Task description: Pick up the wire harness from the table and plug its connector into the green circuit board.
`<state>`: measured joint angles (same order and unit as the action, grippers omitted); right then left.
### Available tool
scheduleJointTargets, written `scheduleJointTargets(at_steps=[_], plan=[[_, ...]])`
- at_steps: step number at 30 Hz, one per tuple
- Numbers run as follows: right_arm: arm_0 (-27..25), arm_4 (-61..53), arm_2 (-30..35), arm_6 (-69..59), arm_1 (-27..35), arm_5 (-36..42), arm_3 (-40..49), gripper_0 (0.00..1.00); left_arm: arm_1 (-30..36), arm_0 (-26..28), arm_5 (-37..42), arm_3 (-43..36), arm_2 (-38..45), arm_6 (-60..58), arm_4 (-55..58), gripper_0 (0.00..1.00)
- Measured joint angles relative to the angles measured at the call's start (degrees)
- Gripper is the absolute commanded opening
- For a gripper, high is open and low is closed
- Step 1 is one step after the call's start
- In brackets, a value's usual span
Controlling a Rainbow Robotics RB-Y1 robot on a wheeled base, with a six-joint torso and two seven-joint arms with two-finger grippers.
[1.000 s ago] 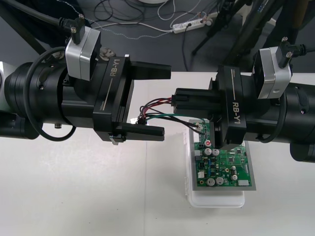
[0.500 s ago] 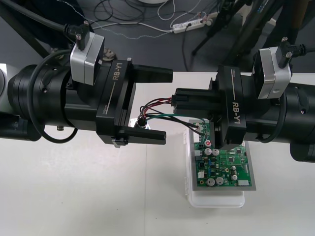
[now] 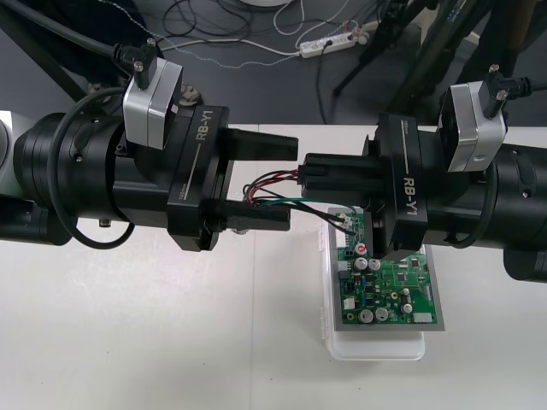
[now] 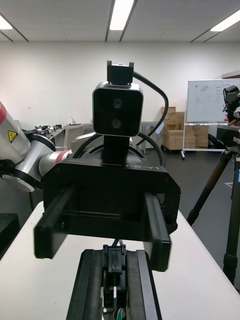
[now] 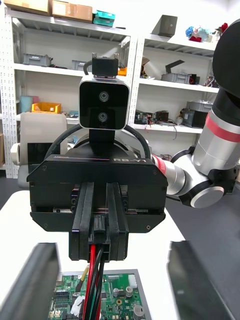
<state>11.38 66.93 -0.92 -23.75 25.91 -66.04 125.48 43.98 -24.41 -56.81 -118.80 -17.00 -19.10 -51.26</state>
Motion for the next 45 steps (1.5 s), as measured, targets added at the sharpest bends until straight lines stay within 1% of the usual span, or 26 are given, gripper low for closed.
scheduleJointTargets(at_steps=[5, 10, 11, 13, 14, 17, 35, 36, 37, 38, 39, 40, 45], plan=[[0.0, 0.0, 0.0, 0.0, 0.0, 0.0, 0.0, 0.00, 0.0, 0.0, 0.0, 0.0, 0.0, 0.0, -0.1, 0.28], [0.0, 0.0, 0.0, 0.0, 0.0, 0.0, 0.0, 0.00, 0.0, 0.0, 0.0, 0.0, -0.2, 0.0, -0.1, 0.26], [0.0, 0.0, 0.0, 0.0, 0.0, 0.0, 0.0, 0.00, 0.0, 0.0, 0.0, 0.0, -0.2, 0.0, -0.1, 0.21], [0.0, 0.0, 0.0, 0.0, 0.0, 0.0, 0.0, 0.00, 0.0, 0.0, 0.0, 0.0, -0.2, 0.0, -0.1, 0.03], [0.0, 0.0, 0.0, 0.0, 0.0, 0.0, 0.0, 0.00, 0.0, 0.0, 0.1, 0.0, -0.2, 0.0, -0.1, 0.00], [0.0, 0.0, 0.0, 0.0, 0.0, -0.2, 0.0, 0.00, 0.1, 0.0, 1.2, 0.0, -0.2, 0.0, -0.5, 0.00], [-0.1, 0.0, 0.0, 0.0, 0.0, -0.2, 0.0, 0.00, 0.1, 0.0, 1.2, 0.0, -0.2, 0.0, -0.5, 0.00], [-0.1, 0.0, 0.0, 0.0, 0.0, -0.2, 0.0, 0.12, 0.1, 0.0, 1.2, 0.0, -0.2, 0.0, -0.5, 0.00], [-0.1, 0.0, 0.0, 0.0, 0.0, -0.2, 0.0, 0.43, 0.1, 0.0, 1.2, 0.0, -0.2, 0.0, -0.5, 0.00], [-0.1, 0.0, 0.0, 0.0, 0.0, -0.2, 0.0, 0.60, 0.1, 0.0, 1.2, 0.0, -0.2, 0.0, -0.5, 0.00], [-0.1, 0.0, 0.0, 0.0, 0.0, -0.2, 0.0, 0.85, 0.1, 0.0, 1.2, 0.0, -0.2, 0.1, -0.5, 0.00], [-0.1, 0.0, 0.0, 0.0, 0.0, -0.2, 0.0, 1.00, 0.1, 0.0, 1.2, 0.0, -0.2, 0.1, -0.5, 0.00], [-0.1, 0.0, 0.0, 0.0, 0.0, -0.2, 0.0, 1.00, 0.1, 0.0, 1.2, 0.0, -0.2, 0.2, -0.5, 0.00]])
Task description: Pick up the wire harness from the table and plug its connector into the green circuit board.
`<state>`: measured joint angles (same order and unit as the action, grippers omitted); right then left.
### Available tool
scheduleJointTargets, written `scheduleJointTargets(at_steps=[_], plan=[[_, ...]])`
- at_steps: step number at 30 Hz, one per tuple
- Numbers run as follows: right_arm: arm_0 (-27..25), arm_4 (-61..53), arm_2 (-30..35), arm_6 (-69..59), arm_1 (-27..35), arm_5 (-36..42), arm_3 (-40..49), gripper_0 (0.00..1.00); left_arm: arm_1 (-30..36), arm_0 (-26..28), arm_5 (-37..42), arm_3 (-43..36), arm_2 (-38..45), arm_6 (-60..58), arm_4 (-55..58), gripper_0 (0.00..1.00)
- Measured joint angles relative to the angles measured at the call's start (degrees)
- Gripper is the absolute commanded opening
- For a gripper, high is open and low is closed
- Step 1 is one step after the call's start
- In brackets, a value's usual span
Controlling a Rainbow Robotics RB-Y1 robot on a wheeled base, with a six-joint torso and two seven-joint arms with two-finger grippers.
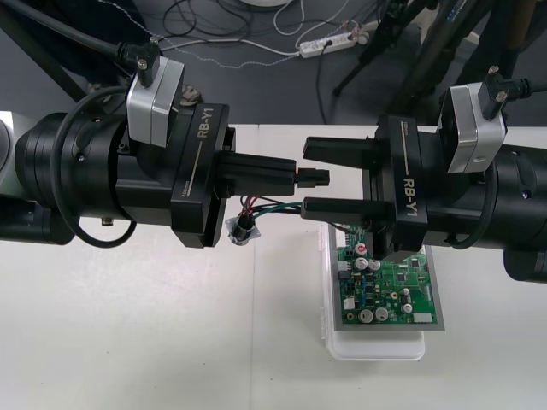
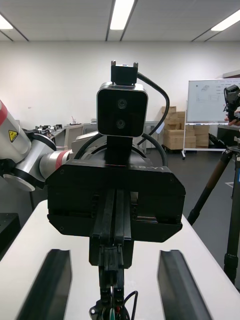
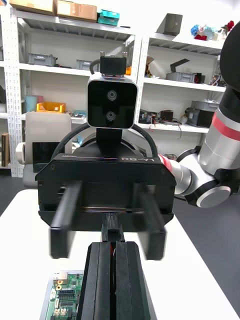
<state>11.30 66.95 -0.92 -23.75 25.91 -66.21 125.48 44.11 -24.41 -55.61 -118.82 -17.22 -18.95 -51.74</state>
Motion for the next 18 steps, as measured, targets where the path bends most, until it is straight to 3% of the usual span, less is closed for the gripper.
scheduleJointTargets(at_steps=[18], plan=[[0.0, 0.0, 0.0, 0.0, 0.0, 0.0, 0.0, 1.00, 0.0, 0.0, 0.0, 0.0, 0.0, 3.3, 0.2, 0.00]])
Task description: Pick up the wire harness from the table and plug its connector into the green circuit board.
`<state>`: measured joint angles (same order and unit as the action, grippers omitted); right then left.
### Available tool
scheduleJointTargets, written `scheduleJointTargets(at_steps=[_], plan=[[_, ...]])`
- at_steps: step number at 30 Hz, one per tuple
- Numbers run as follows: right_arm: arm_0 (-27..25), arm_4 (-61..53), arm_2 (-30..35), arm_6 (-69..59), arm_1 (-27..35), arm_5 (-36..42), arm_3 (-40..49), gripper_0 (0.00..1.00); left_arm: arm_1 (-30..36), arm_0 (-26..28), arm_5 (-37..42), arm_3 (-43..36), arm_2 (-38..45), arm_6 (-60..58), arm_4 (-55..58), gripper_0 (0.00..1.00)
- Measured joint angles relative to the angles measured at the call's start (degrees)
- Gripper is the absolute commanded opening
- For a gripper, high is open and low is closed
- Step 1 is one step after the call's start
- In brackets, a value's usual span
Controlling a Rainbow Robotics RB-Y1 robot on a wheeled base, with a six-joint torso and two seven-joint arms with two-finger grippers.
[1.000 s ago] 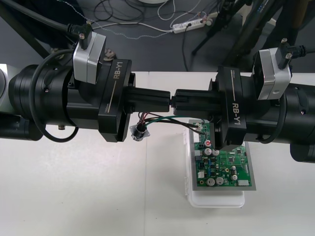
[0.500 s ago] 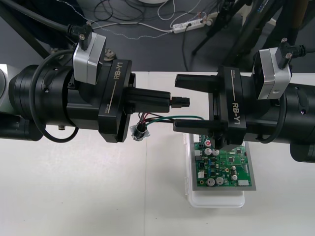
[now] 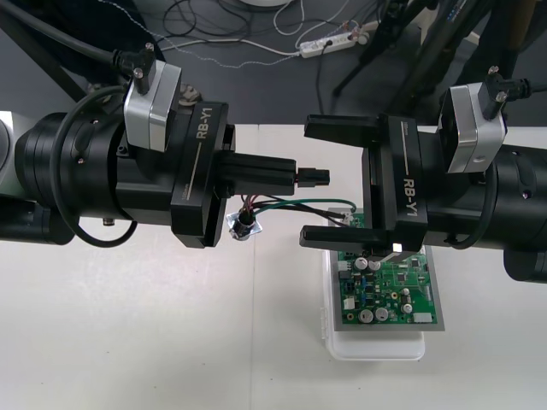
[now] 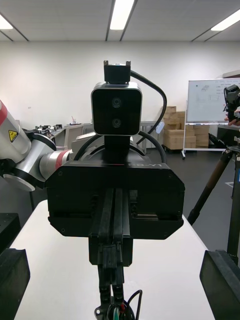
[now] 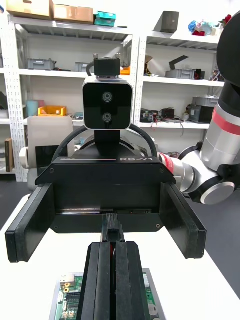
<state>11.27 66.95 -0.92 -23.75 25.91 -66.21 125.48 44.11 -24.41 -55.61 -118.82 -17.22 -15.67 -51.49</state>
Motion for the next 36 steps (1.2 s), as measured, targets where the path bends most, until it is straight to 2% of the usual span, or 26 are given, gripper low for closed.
scheduleJointTargets(at_steps=[18, 36], plan=[[0.0, 0.0, 0.0, 0.0, 0.0, 0.0, 0.0, 1.00, 0.2, 0.4, 0.0, 0.0, 0.0, 0.3, 0.2, 0.00], [0.0, 0.3, 0.0, 0.0, 0.0, 0.0, 0.0, 1.00, 0.8, 5.7, 0.0, 0.0, 0.0, 4.8, 0.3, 0.00]])
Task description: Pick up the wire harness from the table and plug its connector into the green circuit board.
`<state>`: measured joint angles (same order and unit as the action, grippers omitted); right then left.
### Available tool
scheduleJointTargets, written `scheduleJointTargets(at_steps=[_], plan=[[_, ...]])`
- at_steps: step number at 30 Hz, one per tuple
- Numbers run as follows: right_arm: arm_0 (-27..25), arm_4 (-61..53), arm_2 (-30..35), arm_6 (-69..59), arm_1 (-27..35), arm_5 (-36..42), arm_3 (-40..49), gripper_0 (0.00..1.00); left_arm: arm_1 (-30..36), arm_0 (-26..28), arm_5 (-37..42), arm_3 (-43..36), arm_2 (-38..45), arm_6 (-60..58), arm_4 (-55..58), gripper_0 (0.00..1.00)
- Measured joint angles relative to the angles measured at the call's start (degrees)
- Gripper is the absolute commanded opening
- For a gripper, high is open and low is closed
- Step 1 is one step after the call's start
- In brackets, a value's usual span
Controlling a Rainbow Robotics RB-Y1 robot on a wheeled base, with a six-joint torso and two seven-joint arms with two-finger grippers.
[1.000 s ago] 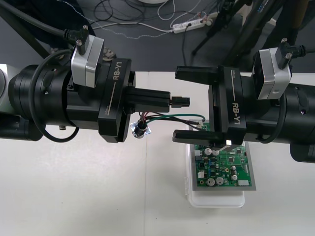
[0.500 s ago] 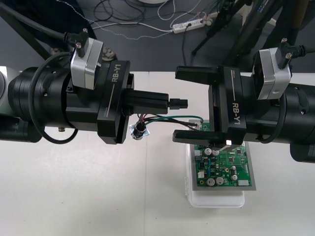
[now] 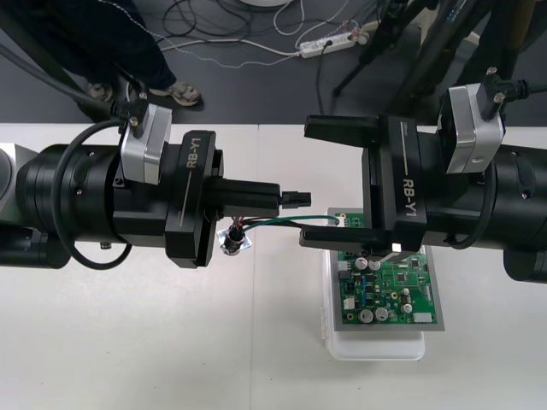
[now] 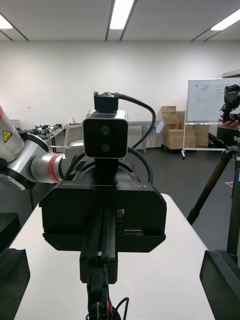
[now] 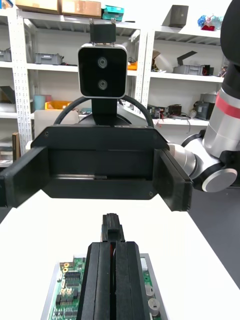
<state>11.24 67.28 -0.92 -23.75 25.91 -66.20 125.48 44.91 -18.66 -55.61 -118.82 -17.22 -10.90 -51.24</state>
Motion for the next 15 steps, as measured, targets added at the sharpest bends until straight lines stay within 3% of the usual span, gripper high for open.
scheduleJointTargets(at_steps=[15], plan=[[-0.2, 4.6, 0.6, -3.2, 2.5, -3.2, 0.0, 1.00, 0.0, 6.2, -3.4, 1.2, 2.8, 1.0, 0.0, 0.00]])
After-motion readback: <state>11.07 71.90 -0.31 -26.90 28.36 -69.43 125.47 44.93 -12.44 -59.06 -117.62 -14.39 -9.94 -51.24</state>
